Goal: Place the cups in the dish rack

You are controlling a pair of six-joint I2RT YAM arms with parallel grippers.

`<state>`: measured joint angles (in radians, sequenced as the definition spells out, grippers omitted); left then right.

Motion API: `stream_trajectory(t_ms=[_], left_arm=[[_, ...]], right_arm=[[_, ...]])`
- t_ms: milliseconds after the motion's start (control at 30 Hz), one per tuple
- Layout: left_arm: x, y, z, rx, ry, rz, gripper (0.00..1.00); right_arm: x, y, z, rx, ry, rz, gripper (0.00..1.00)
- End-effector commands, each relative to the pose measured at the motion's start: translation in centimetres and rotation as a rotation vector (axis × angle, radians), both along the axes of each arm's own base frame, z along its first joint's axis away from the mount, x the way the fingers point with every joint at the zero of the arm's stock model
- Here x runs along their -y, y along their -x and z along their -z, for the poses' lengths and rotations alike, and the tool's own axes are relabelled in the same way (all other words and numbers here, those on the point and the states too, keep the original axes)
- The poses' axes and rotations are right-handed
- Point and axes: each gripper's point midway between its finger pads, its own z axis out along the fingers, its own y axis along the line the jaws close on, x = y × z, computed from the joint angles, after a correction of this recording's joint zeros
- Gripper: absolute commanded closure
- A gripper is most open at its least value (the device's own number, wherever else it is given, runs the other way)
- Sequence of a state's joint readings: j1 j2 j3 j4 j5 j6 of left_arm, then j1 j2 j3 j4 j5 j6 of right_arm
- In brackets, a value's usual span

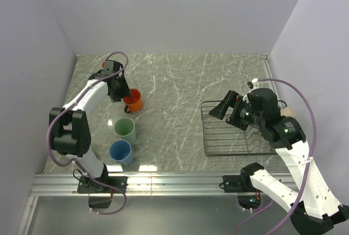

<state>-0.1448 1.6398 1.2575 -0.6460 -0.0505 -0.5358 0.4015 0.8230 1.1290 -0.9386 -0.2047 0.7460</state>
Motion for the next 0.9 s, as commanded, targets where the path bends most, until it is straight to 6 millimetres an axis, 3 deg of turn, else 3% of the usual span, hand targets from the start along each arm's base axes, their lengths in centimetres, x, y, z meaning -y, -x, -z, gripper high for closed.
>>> stream_trajectory(t_ms=[0,133,233,267,367,500,600,667,733,800,833,867], left_arm=[[-0.1,-2.4,-0.4,0.052,0.001,0.01,0.49],[-0.1,-2.7,1.5,0.016,0.001,0.011,0.54],[0.2,-2.8,2.2,0.003,0.013,0.019,0.66],[0.2,-2.8,2.5,-0.006,0.018,0.021,0.78],[0.0,-3.0,2.6,-0.005,0.026,0.013,1.0],[-0.1,-3.8,1.0,0.03,0.06,0.009,1.0],[0.0,-4.6,-2.1,0.089,0.101,0.005,1.0],[0.6,-5.2,-5.3,0.16,0.149,0.014,1.0],[2.1,-5.3,-9.0,0.245,0.24,0.041,1.0],[3.3,-5.1,-11.3,0.291,0.333,0.04,1.0],[4.8,-4.4,-13.6,0.334,0.419,0.092,1.0],[5.6,-4.4,-14.5,0.371,0.47,0.116,1.0]], right_arm=[[0.5,0.8,0.3,0.017,0.021,-0.01,0.0],[0.9,1.0,0.8,0.009,0.038,-0.001,0.0],[0.9,1.0,0.7,0.01,0.038,0.0,0.0],[1.0,1.0,0.7,0.011,0.04,0.003,0.0],[0.9,0.9,0.9,0.008,0.041,0.005,0.0],[0.8,0.8,1.0,0.007,0.038,0.002,0.0],[0.5,0.5,0.7,0.015,0.028,-0.003,0.0],[0.0,0.4,0.3,0.02,0.005,-0.021,0.0],[-0.8,-0.1,-0.3,0.043,-0.032,-0.042,0.0],[-2.4,-0.4,-1.6,0.077,-0.113,-0.095,0.0],[-3.1,-0.4,-1.7,0.079,-0.146,-0.117,0.0],[-3.7,-0.5,-2.1,0.076,-0.194,-0.125,0.0]])
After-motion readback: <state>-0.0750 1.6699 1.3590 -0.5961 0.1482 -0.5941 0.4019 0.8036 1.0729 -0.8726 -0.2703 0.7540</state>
